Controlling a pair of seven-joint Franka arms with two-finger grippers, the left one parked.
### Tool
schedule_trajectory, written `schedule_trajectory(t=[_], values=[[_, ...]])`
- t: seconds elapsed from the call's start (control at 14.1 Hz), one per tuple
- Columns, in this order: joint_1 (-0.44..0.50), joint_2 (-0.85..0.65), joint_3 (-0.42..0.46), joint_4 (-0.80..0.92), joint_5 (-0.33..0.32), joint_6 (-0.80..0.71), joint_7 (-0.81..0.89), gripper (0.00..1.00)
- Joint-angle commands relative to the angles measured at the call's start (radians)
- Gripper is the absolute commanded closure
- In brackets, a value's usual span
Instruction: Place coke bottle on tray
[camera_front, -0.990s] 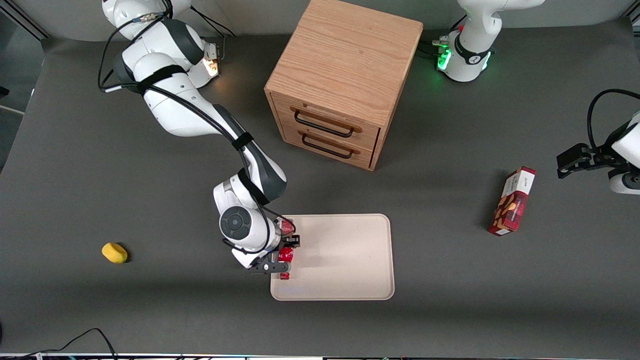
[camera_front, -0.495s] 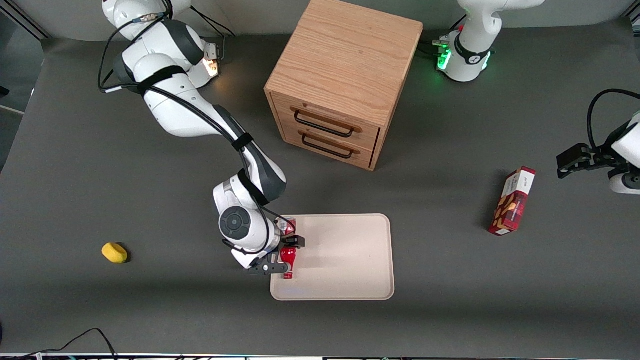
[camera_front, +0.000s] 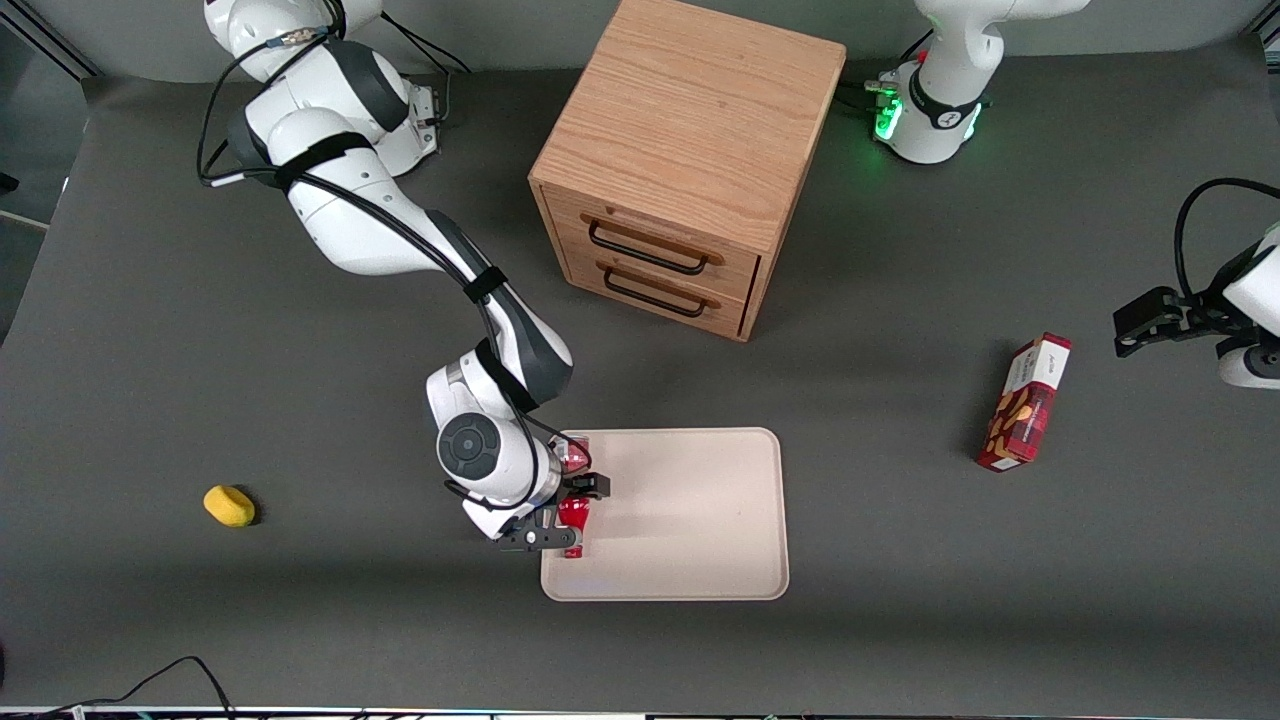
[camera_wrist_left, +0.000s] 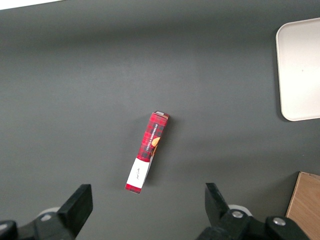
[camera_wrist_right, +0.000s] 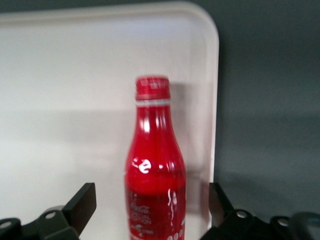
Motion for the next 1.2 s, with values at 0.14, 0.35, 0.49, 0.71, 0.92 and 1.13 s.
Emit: schedule_trajectory(t=[0.14,0.35,0.49,0.71,0.92,1.13], values=[[-0.084,-0.360,-0.004,-0.294,0.023,-0.033,0.015,0.00],[-0.182,-0.622,0.002,-0.540,0.023,-0.035,-0.037,0.00],[-0.257,-0.756,0.033,-0.660,0.024,-0.055,-0.118,0.00],[-0.402,-0.973,0.131,-0.838,0.062,-0.127,-0.161,0.00],[-0.473,-1.103,0.168,-0.898,0.070,-0.225,-0.244,0.00],[-0.536,-1.170,0.148,-0.878,0.069,-0.318,-0.340,0.00]])
